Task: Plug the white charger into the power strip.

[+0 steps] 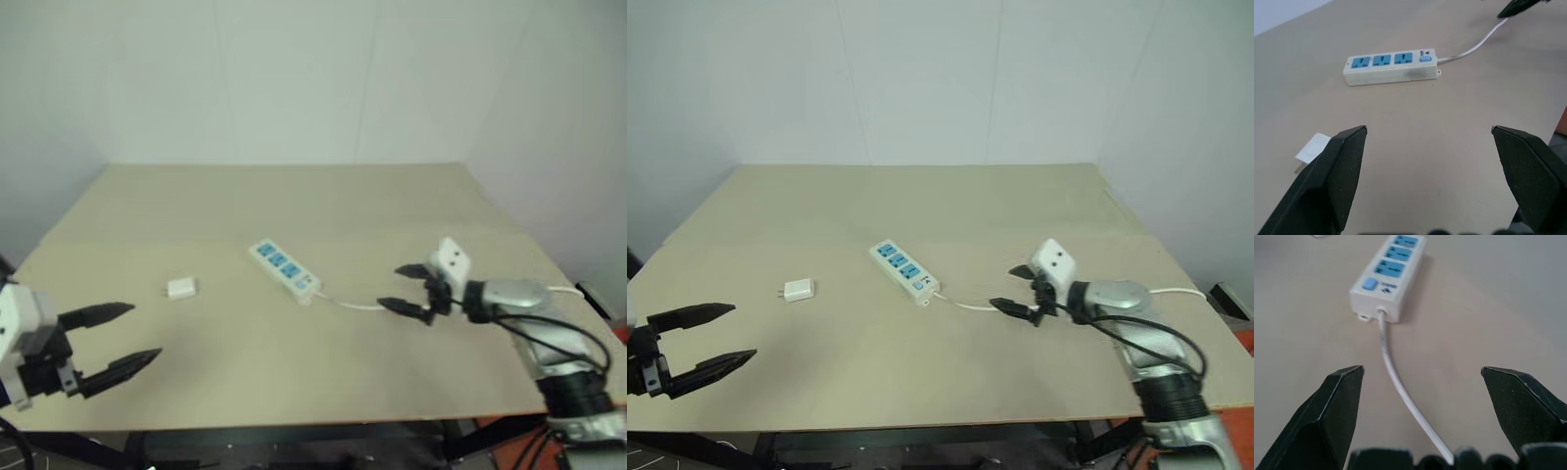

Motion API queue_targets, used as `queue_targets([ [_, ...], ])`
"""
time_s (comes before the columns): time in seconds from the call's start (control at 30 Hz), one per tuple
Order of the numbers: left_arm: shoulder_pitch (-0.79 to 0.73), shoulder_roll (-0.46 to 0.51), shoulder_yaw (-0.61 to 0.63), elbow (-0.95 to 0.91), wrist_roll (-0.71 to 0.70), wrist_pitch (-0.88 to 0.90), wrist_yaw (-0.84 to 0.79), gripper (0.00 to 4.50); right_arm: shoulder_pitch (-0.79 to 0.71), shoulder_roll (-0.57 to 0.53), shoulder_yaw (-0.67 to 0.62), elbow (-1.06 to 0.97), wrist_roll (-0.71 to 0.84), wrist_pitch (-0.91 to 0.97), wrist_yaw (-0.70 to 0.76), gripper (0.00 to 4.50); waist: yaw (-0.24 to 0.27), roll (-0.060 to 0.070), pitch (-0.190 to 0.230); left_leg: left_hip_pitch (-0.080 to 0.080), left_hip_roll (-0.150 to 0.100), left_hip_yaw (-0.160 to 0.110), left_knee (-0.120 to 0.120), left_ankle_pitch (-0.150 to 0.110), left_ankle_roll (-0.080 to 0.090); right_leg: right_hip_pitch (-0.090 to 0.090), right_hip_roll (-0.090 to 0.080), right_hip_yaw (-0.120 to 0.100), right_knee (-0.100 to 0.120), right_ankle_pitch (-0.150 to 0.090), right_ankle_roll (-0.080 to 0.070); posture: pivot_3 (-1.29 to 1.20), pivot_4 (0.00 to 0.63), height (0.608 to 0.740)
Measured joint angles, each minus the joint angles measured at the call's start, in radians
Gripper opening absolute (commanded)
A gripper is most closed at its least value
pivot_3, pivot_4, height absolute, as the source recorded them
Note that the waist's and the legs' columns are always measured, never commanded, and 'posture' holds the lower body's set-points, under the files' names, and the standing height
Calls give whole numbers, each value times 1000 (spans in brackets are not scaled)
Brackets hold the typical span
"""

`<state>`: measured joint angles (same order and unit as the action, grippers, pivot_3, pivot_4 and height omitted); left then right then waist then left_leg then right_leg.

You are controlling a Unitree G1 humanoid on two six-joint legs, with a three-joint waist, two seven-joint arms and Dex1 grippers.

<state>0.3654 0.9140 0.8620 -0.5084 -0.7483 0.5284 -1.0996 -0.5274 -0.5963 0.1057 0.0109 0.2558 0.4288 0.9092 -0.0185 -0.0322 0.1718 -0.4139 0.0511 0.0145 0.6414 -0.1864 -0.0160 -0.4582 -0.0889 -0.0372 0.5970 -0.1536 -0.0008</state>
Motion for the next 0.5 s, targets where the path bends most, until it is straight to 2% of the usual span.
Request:
queue_targets([
  [0.13, -12, -1, -6, 0, 0, 1, 10, 4448, -48, 126, 99, 75, -55, 0, -43, 4500, 1, 0, 0, -1, 0, 0, 0, 0, 1, 0, 0, 0, 0, 0, 0, 0, 150, 740],
  [0.23, -15, -1, -11, 0, 0, 2, 13, 4448, -87, 181, 152, 160, -100, -5, -64, 4500, 6, 0, 0, -1, 0, 0, 0, 3, 5, 0, 0, 0, 0, 0, 0, 0, 150, 740],
  [0.47, -24, -4, -25, 2, 0, 2, 18, 4448, -201, 296, 201, 407, -216, -68, -151, 4500, 1, 0, 0, 0, 0, 0, 0, 3, 5, 0, 0, 0, 1, 0, 0, 0, 150, 740],
  [0.5, -30, -4, -31, 1, 0, 2, 18, 4485, -222, 308, 201, 440, -228, -82, -160, 4327, -1, 0, 0, 0, 0, 0, 0, 3, 5, 0, 0, 0, 1, 0, 0, 0, 150, 740],
])
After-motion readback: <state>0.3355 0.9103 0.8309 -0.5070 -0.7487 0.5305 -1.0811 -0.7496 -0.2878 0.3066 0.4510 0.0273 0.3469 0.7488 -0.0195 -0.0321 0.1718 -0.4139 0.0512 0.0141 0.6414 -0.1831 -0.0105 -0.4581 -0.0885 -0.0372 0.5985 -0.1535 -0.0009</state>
